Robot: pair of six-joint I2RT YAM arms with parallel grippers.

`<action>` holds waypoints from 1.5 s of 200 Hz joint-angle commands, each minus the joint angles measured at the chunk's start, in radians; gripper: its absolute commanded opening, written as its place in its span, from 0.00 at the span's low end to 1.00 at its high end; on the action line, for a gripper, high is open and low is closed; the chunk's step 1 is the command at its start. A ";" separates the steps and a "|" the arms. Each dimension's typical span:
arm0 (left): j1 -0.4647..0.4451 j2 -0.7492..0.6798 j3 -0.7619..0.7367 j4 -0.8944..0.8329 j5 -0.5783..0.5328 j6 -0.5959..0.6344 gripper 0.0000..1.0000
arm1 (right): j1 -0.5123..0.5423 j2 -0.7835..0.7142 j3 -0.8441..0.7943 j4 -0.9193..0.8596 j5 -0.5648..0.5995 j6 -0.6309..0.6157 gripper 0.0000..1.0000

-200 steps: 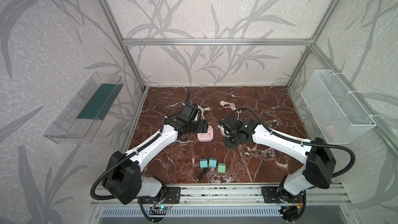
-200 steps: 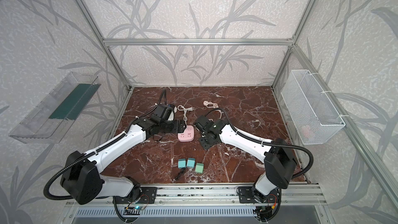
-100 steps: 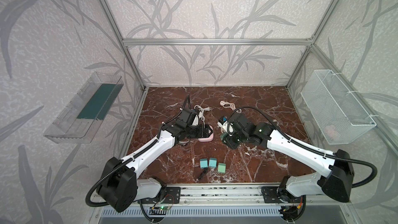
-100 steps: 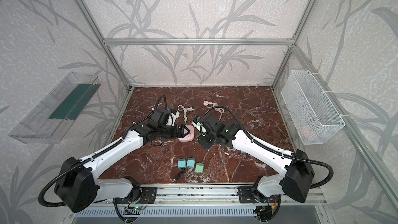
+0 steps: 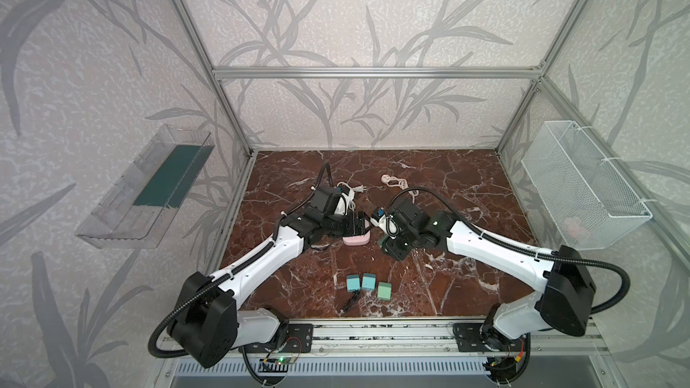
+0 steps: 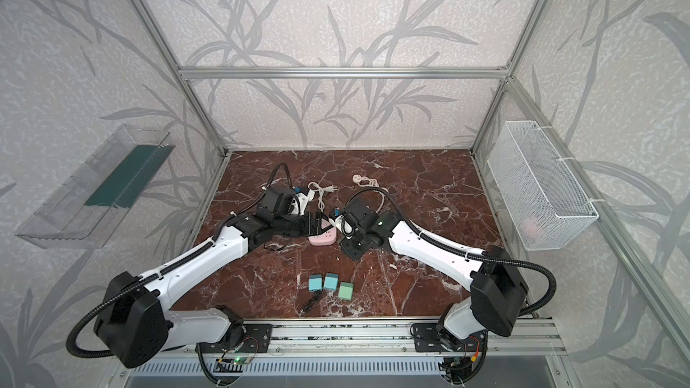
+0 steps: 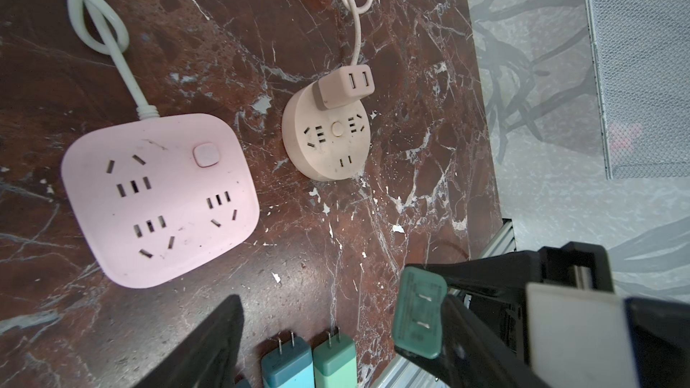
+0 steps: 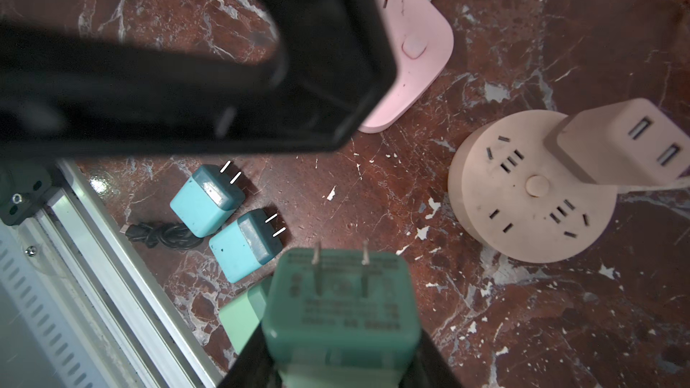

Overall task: Insert the plug
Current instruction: 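Close the left gripper on the charger held by the right gripper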

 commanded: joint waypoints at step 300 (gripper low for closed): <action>-0.026 0.065 -0.053 0.168 0.180 -0.070 0.36 | -0.085 0.049 0.102 0.097 -0.193 -0.014 0.00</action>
